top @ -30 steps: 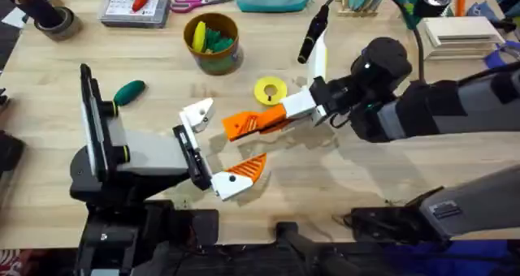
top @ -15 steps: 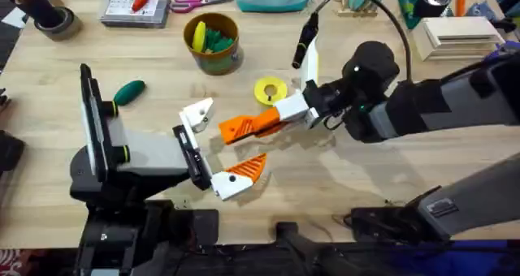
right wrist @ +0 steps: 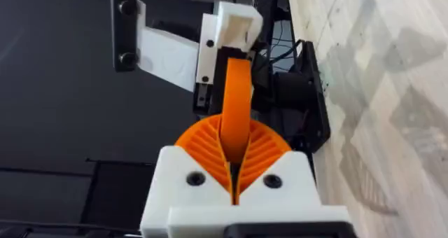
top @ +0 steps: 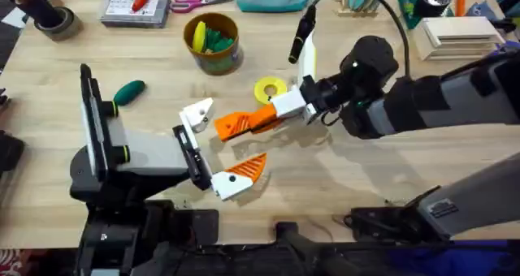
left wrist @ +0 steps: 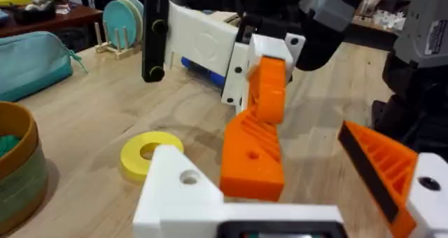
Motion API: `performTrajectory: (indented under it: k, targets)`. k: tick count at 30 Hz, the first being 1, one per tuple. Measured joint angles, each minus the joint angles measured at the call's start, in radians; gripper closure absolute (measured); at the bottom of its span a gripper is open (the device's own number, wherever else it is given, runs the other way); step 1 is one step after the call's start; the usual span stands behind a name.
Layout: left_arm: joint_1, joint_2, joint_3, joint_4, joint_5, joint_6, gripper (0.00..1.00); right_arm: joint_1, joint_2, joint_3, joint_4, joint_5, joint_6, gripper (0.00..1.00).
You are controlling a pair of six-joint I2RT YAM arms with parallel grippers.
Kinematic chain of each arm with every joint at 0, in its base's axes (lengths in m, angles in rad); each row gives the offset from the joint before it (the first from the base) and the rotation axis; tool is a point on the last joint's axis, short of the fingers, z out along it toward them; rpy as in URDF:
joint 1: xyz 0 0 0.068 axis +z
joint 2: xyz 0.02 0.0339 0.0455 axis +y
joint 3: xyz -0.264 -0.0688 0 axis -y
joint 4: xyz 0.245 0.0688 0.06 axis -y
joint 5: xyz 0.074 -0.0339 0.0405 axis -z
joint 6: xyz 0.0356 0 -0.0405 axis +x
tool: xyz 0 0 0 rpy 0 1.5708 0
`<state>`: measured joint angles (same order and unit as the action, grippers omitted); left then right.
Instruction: Pick up the gripper from the table and insert it into the empty holder that is missing its gripper. Then pick up a screw, insert it into the mounting hole, and use the screwdriver to tighten it. Finally, clean up the table by picking up the vegetable and placing it into the bucket.
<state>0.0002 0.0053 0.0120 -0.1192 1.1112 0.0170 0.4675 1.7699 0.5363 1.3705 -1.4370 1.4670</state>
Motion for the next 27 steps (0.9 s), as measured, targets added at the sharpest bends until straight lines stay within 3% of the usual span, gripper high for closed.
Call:
performTrajectory:
  k: [27]
  targets:
    - [0.0, 0.0, 0.0, 0.0, 0.0, 0.0, 0.015, 0.022, 0.0, 0.024, -0.003, 0.05, 0.022, 0.993]
